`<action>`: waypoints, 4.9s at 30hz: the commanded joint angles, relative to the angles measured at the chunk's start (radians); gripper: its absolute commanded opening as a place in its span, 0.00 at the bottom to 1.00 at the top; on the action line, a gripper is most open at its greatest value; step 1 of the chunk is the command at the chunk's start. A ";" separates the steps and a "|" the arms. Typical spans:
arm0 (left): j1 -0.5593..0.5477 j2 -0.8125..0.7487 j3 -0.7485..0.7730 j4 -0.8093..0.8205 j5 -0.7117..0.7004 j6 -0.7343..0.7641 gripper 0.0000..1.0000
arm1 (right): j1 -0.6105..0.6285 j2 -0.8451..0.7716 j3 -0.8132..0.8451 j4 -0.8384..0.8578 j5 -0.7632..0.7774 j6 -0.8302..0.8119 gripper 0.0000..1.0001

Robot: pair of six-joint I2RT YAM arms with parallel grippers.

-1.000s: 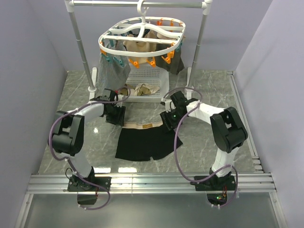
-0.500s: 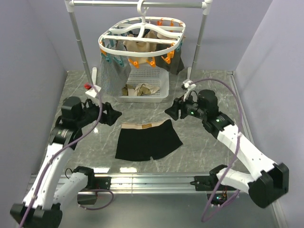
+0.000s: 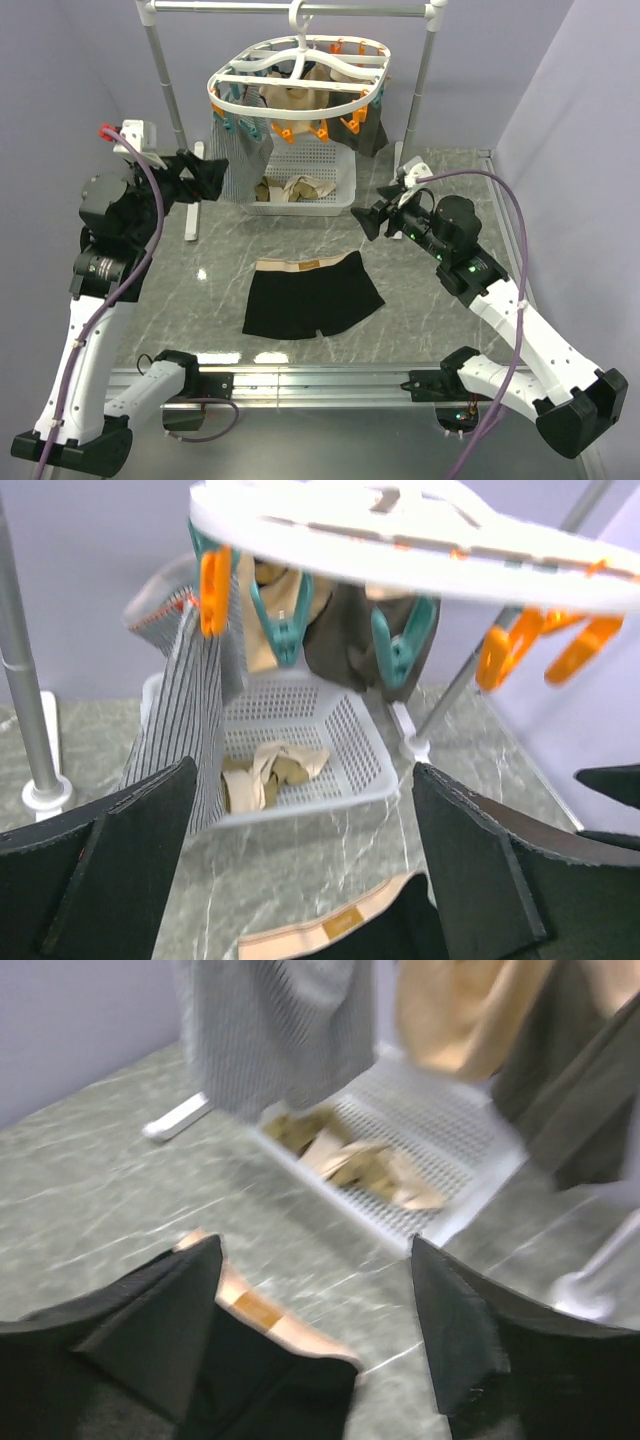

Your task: Clip the underwear to the hanger

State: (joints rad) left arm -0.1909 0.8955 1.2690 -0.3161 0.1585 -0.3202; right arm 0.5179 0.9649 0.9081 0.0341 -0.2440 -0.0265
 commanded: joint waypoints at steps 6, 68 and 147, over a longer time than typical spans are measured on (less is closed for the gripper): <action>0.004 0.155 0.194 -0.037 -0.080 -0.163 0.90 | 0.007 -0.035 0.129 -0.055 0.193 -0.047 0.99; -0.027 0.315 0.234 0.228 -0.109 -0.261 0.64 | -0.032 -0.083 -0.012 -0.053 0.134 0.005 0.99; 0.016 0.267 0.112 0.275 0.015 -0.187 0.75 | -0.061 -0.120 -0.063 -0.051 0.098 0.053 0.98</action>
State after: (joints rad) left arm -0.1780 1.1412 1.3651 -0.1196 0.1310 -0.5125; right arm 0.4664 0.8639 0.8558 -0.0525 -0.1436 0.0135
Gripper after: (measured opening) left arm 0.748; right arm 0.980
